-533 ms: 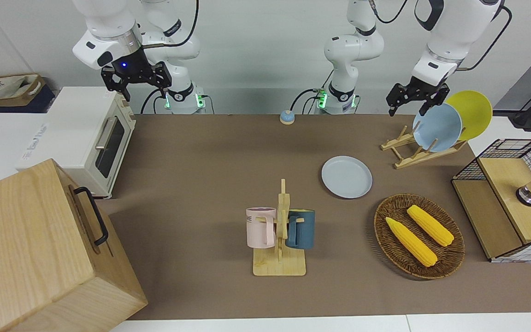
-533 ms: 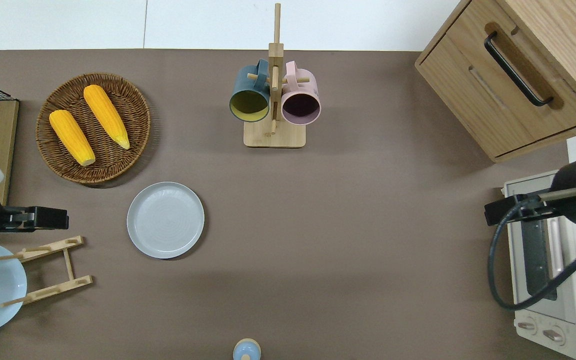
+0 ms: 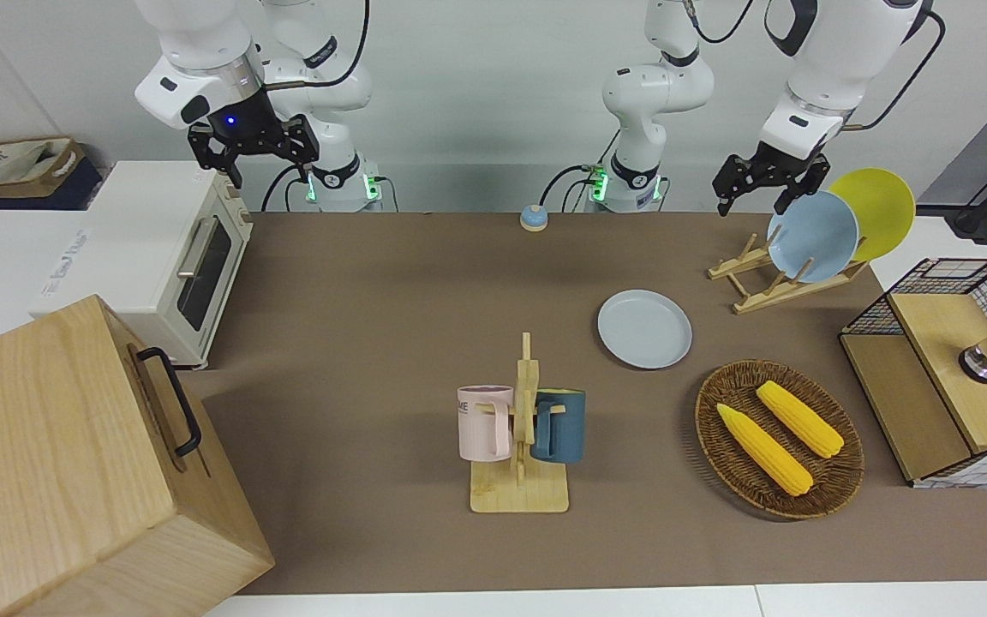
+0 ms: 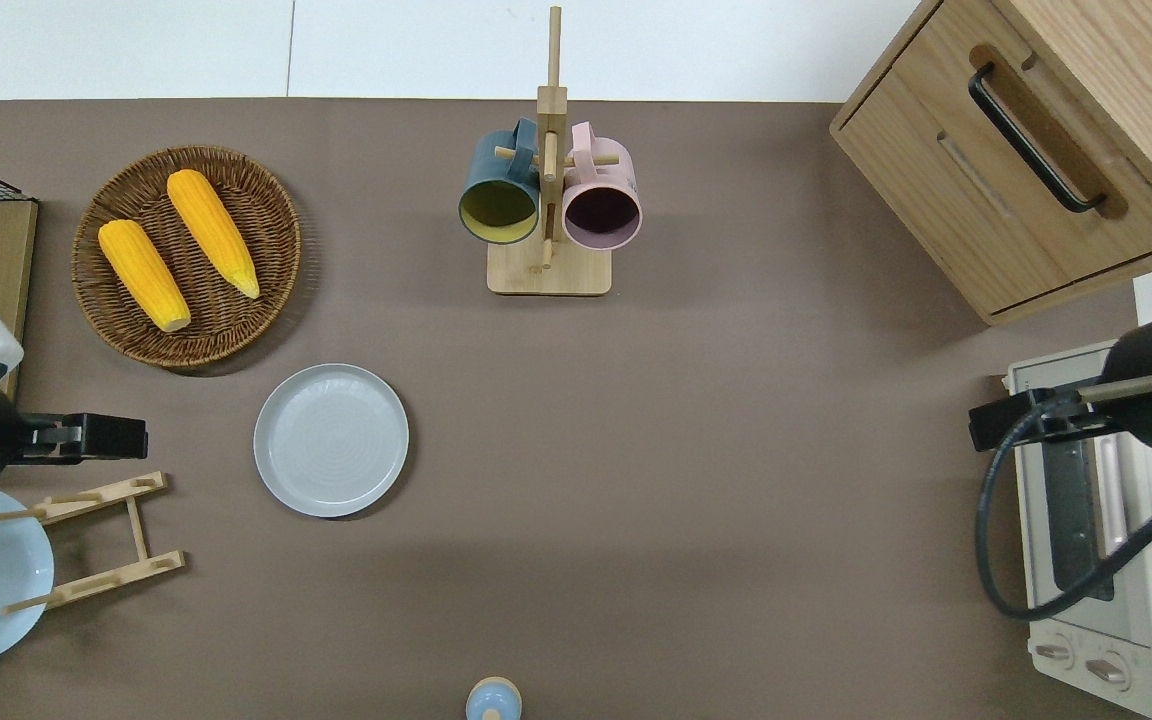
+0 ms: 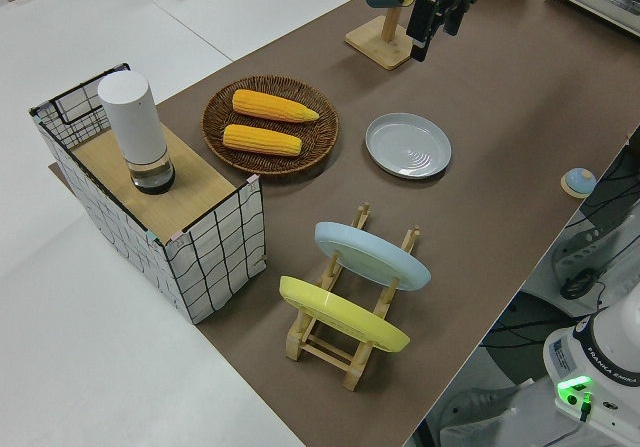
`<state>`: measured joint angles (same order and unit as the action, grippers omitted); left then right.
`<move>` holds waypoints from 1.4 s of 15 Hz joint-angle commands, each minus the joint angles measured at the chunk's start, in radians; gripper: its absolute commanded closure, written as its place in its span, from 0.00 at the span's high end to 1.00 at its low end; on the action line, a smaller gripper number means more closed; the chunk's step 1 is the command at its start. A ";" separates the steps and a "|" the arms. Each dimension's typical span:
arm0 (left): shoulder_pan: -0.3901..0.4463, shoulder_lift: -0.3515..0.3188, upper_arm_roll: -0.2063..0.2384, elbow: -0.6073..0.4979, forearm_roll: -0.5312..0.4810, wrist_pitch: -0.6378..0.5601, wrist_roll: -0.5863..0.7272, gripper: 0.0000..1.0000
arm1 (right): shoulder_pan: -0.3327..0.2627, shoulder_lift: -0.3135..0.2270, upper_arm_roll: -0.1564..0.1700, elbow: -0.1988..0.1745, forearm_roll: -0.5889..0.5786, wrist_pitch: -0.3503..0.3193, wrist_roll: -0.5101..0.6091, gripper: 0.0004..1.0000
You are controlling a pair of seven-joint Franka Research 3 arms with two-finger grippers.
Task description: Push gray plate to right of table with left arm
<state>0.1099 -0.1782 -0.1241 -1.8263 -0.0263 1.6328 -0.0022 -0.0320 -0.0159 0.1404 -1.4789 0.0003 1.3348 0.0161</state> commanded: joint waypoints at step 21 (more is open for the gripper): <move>-0.010 -0.001 -0.020 -0.022 0.006 0.004 -0.047 0.99 | -0.020 -0.002 0.016 0.009 0.004 -0.016 0.013 0.98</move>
<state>0.1094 -0.1789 -0.1447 -1.8326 -0.0263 1.6302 -0.0282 -0.0320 -0.0159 0.1404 -1.4789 0.0003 1.3348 0.0161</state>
